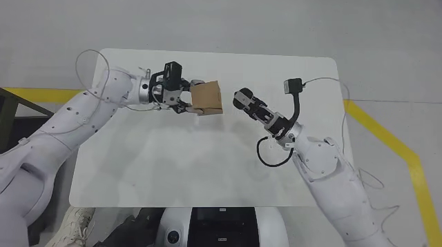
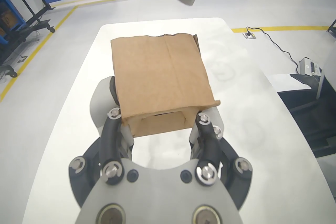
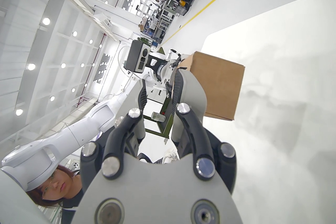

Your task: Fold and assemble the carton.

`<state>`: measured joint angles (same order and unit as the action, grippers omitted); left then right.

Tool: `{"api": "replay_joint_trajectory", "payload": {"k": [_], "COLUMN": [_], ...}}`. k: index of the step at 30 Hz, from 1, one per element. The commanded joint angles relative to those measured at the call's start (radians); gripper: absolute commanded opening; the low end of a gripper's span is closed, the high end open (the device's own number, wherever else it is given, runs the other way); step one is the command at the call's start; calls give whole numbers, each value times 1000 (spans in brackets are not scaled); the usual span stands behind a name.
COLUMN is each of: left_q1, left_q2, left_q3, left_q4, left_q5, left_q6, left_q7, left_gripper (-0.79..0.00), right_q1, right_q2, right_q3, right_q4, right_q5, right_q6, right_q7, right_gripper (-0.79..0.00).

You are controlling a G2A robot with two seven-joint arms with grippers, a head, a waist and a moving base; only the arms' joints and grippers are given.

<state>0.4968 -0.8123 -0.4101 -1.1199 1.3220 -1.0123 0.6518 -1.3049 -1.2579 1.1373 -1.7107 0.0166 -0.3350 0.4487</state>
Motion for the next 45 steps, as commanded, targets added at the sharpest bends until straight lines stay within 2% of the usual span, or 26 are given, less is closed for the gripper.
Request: {"api": "replay_joint_trajectory", "payload": {"k": [1, 6, 8, 13, 14, 16, 17, 21, 24, 28, 35, 40, 41, 43, 45], "left_q1": [-5, -13, -19, -35, -37, -41, -43, -47, -49, -47, -32, -16, -8, 12, 31], "left_q2": [-12, -42, -54, -86, -92, -104, -109, -121, -120, -101, -37, 18, 30, 58, 88], "left_q3": [18, 68, 87, 114, 116, 118, 119, 116, 108, 95, 65, 9, -7, -38, -71], "left_q4": [25, 40, 41, 85, 100, 128, 143, 199, 228, 226, 159, 110, 95, 64, 38], "left_q5": [-9, -14, -4, -10, -14, -23, -27, -53, -64, -64, -28, -49, -62, -94, -118], "left_q6": [0, 0, 0, 0, 0, 0, 0, 0, 0, 0, 0, 0, 0, 0, 0], "left_q7": [-33, -79, -95, -124, -130, -141, -147, -143, -111, -22, 142, 156, 156, 156, 156], "left_gripper": [-314, -259, -188, -175, -154, -25, 0, 0, 0, 0, 0, 0, 0, 0, 0], "right_q1": [-7, -20, -22, -25, -26, -27, -27, -25, -24, -25, -23, -23, -24, -30, -38], "right_q2": [1, 4, 4, 5, 5, 5, 5, 5, 5, 5, 9, 14, 15, 18, 21], "right_q3": [9, 22, 24, 26, 26, 26, 26, 25, 25, 26, 34, 51, 61, 81, 103], "right_q4": [-2, -6, -5, 0, 2, 5, 6, 11, 14, 17, 27, 43, 45, 47, 44], "right_q5": [5, 12, 13, 18, 19, 20, 22, 28, 32, 38, 9, -33, -40, -62, -81], "right_q6": [-3, -18, -21, -28, -30, -31, -32, -40, -49, -63, -85, -114, -129, -155, -179], "right_q7": [-1, -2, 0, 1, 2, 4, 5, 10, 14, 15, 38, 33, 26, 10, -11], "right_gripper": [-579, -573, -576, -576, -576, -570, -570, -563, -551, -493, -446, -391, -357, -160, 0]}}
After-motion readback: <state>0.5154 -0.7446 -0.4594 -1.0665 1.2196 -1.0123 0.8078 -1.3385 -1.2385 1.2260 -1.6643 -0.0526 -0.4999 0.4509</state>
